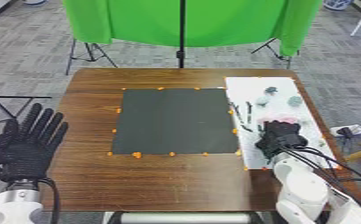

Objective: Arrange flowers

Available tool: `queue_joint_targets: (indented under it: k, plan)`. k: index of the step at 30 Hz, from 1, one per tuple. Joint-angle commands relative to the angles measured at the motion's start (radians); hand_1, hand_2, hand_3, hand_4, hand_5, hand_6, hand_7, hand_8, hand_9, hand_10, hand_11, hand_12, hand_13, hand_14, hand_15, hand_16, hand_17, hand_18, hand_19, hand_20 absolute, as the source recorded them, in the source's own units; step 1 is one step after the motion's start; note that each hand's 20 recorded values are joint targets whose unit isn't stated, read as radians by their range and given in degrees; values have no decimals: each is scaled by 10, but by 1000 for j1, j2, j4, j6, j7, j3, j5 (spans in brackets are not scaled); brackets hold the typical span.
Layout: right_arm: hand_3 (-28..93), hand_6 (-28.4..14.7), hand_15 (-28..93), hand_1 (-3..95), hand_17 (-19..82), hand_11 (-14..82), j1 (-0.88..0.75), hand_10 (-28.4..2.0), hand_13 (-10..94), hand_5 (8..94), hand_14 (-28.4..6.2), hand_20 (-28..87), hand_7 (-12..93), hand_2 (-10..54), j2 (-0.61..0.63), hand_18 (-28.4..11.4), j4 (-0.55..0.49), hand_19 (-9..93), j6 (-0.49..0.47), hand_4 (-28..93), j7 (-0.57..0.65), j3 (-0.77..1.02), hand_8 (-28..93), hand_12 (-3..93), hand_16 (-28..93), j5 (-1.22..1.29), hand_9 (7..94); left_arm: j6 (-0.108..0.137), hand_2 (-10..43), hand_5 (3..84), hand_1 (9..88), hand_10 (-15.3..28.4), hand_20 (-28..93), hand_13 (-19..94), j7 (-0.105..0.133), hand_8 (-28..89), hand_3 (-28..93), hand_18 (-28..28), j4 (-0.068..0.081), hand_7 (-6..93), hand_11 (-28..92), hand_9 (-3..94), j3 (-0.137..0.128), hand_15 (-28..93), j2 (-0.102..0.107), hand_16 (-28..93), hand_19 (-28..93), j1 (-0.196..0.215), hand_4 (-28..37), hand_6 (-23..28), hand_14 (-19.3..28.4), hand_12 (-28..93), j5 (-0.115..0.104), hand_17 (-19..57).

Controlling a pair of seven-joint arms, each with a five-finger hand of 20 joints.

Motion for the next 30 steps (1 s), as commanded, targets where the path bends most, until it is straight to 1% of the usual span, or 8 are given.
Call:
queue_joint_targets:
  k: [1,3,6,11,20,22,27,30]
  plan:
    - [699,-57,754,457,290,409,-24,-192,595,716,-163,377,255,-95,-16,-282,57,805,41,-281,-37,-19,-24,280,295,-23,648,-2,120,420,243,129,140,258,-3,-79,773,112,-3,90,119,347,-6,197,-3,-28,194,14,-283,71,125,107,-6,-28]
    - [619,-52,746,555,300,366,-26,-174,623,744,-154,373,279,-95,-20,-278,62,820,61,-281,-40,-24,111,350,302,-22,697,-3,120,420,243,129,140,258,0,-80,773,113,-5,90,119,346,-5,197,-5,-28,194,18,-283,71,125,107,-8,-28]
    - [651,-33,732,600,326,230,-34,-144,670,796,-141,380,331,-95,-25,-272,60,838,79,-278,-41,-21,175,506,307,-24,803,-4,120,420,243,128,139,259,-1,-80,773,113,-4,89,118,346,-6,196,-4,-28,193,18,-283,71,125,106,-10,-27]
    - [681,-32,731,598,341,220,-54,-143,681,805,-138,386,332,-95,-30,-269,0,844,164,-270,-7,19,194,521,310,24,815,-17,119,419,242,128,139,258,4,-81,774,113,-5,86,116,346,-15,196,4,-28,191,34,-283,70,125,106,-44,-27]
    - [699,-32,749,577,347,245,29,-143,685,791,-138,390,350,-95,-98,-276,-167,864,431,-228,78,71,222,530,315,276,805,-11,121,416,234,128,138,257,8,-79,767,112,-12,81,111,345,-66,183,12,-29,188,85,-283,70,121,103,-35,-26]
    - [696,-33,755,577,345,262,135,-145,682,777,-140,392,376,-95,-146,-278,-146,868,508,-225,86,5,210,529,317,343,794,15,122,416,233,127,138,257,22,-79,767,112,-15,80,111,344,-74,181,11,-28,186,97,-283,70,121,103,-52,-26]
    - [695,-35,767,579,344,287,337,-146,680,761,-143,396,404,-95,-274,-281,-79,874,552,-221,95,-147,199,522,317,403,780,-8,121,415,232,126,138,257,11,-78,769,111,0,79,109,343,-64,178,19,-25,182,78,-283,69,120,104,-44,-25]
    - [697,-33,776,577,344,302,447,-148,681,760,-147,399,410,-95,-379,-282,10,879,564,-218,143,-219,195,520,315,454,776,5,120,414,231,126,138,257,18,-78,769,111,14,80,108,343,-48,176,17,-25,182,50,-283,69,119,104,-49,-25]
